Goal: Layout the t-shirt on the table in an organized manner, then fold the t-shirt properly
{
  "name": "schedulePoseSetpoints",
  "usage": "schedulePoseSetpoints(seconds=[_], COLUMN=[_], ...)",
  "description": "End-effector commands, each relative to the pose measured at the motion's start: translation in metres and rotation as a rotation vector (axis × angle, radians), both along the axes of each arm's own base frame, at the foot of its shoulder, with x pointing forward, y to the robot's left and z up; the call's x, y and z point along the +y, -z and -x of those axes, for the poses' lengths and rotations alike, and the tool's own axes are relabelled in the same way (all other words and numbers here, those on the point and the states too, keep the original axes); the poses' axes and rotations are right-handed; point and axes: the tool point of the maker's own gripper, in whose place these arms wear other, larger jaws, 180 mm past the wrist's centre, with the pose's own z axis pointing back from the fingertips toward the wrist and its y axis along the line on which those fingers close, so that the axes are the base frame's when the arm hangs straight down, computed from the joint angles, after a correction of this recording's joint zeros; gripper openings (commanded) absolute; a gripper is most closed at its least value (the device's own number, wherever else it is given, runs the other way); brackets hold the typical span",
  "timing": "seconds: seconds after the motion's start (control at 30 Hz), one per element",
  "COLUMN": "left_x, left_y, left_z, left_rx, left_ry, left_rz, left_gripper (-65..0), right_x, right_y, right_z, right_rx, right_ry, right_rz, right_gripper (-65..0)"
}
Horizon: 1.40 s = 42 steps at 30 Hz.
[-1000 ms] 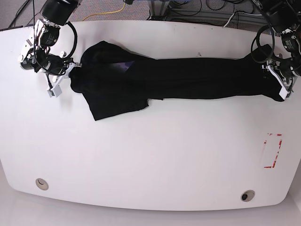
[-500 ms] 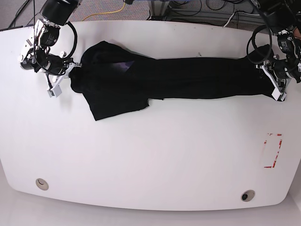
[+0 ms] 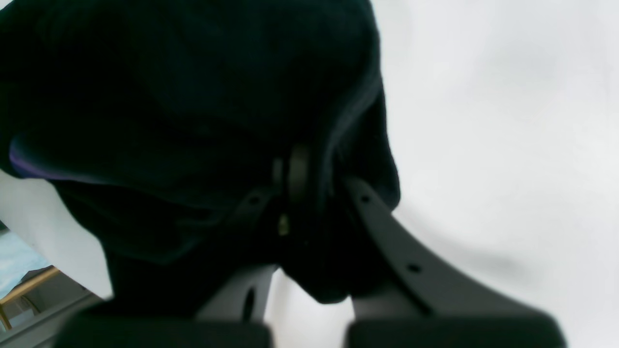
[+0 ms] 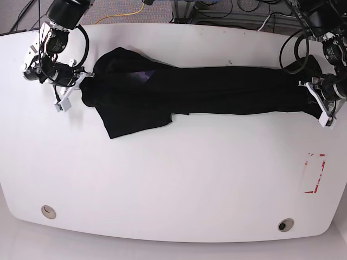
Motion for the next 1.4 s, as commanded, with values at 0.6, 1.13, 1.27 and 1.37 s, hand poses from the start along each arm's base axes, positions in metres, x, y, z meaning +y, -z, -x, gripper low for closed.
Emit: schedulePoseSetpoints(seconds=[0.6, 1.13, 1.27, 1.37], left_x=[-0.006, 0.022, 0.022, 0.015], left_y=[-0.046, -0.072, -0.091, -0.106], left_z=[-0.006, -0.02, -0.039, -0.058], left_rx=[-0.14, -0.218, -0.279, -0.325], left_ry=[0.069, -0.027, -0.029, -0.005], left_rz=[-0.089, -0.134, -0.145, -0.152], left_gripper=[-65.0, -65.0, -65.0, -65.0], right_x=[-0.006, -0.019, -0.026, -0.037], right_y=[-0.01, -0.035, -0.052, -0.071], right_z=[-0.009, -0.038, -0.056, -0.073], right_rx=[-0.037, -0.118, -0.168, -0.217], right_ry=[0.0, 0.005, 0.006, 0.008], right_rz=[0.019, 0.045, 0.064, 0.093], right_gripper=[-65.0, -65.0, -65.0, -65.0])
